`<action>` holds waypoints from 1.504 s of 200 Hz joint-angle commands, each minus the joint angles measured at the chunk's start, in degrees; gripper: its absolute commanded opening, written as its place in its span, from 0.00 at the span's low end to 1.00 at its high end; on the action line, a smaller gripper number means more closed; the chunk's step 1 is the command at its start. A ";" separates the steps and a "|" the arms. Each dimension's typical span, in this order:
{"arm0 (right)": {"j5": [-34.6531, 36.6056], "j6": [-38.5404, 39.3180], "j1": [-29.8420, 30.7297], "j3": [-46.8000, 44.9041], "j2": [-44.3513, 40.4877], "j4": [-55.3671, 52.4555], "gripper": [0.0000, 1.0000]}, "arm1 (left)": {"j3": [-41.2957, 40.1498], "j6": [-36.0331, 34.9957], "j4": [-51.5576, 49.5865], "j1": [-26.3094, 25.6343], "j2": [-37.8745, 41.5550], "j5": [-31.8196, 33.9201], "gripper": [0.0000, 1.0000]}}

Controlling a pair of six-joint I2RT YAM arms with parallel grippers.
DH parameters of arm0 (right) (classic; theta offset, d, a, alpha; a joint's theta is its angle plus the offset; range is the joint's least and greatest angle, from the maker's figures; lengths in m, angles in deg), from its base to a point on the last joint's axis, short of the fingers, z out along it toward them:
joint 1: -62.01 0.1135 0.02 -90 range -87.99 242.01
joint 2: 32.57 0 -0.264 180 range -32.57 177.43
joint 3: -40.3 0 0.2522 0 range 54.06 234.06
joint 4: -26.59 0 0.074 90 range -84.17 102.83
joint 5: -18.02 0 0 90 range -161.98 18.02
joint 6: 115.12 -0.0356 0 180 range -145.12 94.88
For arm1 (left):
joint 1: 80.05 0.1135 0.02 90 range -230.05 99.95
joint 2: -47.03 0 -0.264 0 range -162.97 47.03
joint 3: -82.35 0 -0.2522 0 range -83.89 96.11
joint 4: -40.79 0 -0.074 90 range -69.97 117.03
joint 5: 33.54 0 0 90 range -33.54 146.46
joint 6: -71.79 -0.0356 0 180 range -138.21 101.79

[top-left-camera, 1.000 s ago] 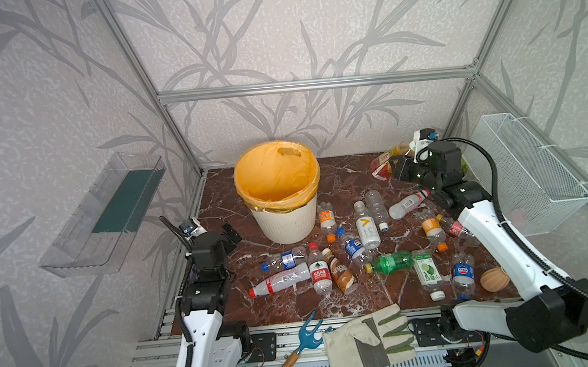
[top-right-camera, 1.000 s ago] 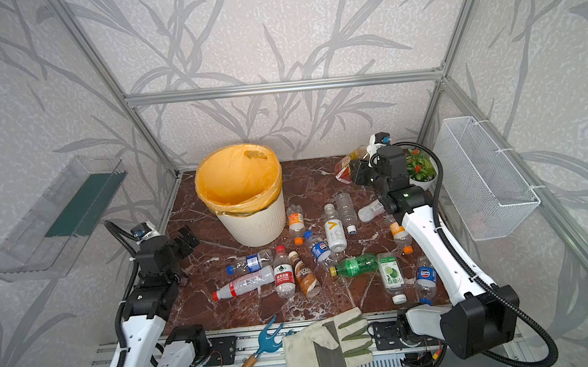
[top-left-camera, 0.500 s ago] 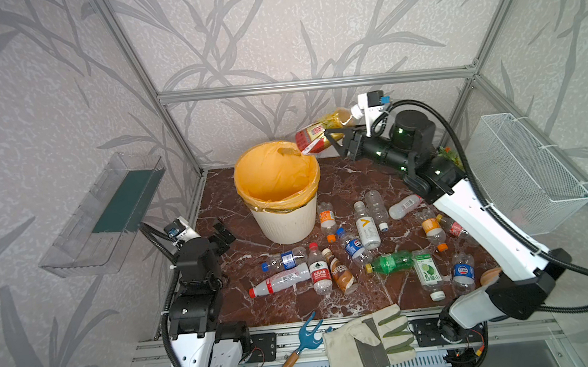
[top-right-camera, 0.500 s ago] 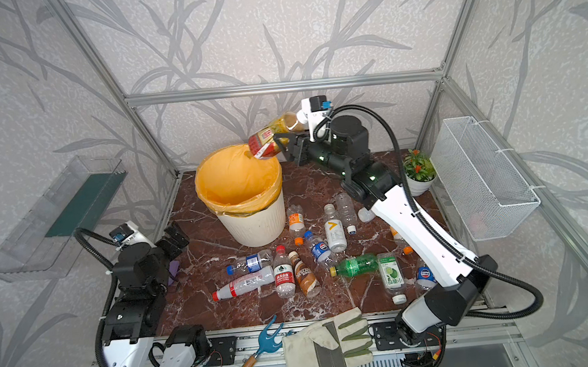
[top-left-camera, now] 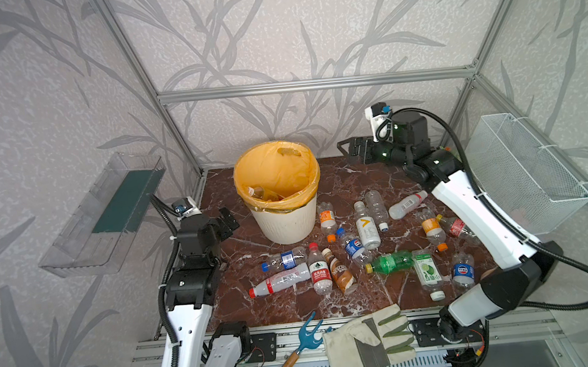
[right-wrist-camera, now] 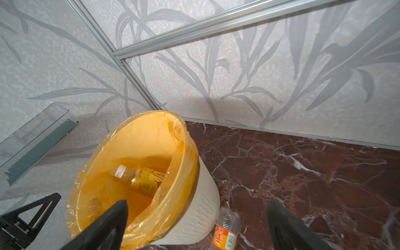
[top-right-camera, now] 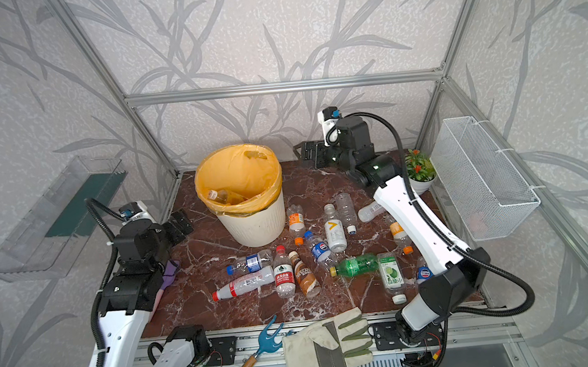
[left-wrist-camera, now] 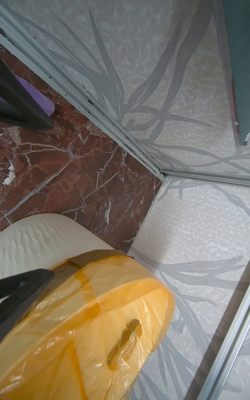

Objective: Throw the plastic bottles in the bin
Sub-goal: Throw the plastic bottle into the trash bin, then pick up the plastic bottle from the center of the table.

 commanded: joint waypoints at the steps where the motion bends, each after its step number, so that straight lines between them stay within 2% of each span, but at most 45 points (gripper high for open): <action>1: 3.06 5.45 -4.64 -4.28 -6.22 -4.26 0.99 | 0.25 -0.48 -0.19 -0.09 1.81 -0.58 0.99; 32: 6.22 10.98 -7.38 -10.25 -4.22 -9.99 0.99 | -2.16 0.86 1.40 -0.73 2.31 -0.70 0.99; 64: 9.03 12.31 -7.29 -11.91 4.09 -13.98 1.00 | -3.24 0.28 1.31 -1.31 4.75 1.63 0.99; 92: 10.60 13.44 -7.29 -11.29 10.77 -16.22 0.94 | -1.72 -2.33 0.03 -1.36 6.14 1.98 0.99; 111: 11.02 13.83 -7.29 -9.43 16.37 -19.33 0.90 | -0.99 -3.45 0.25 -1.47 6.63 0.49 0.99; 153: 15.08 15.16 -7.46 -6.48 23.94 -23.56 0.90 | 3.40 -6.94 -0.12 -2.44 6.52 -4.18 0.99; 214: 13.90 13.74 -7.81 -2.71 31.26 -24.39 0.86 | 10.68 -10.42 -1.23 -5.66 4.54 -14.04 0.99; 245: 13.65 13.33 -8.84 -1.62 33.78 -25.01 0.84 | 13.49 -11.87 -1.80 -10.73 1.73 -17.85 0.99; 301: 12.23 12.68 -9.21 -0.75 36.81 -24.98 0.80 | 15.58 -16.40 -3.23 -26.50 -3.11 -5.20 0.99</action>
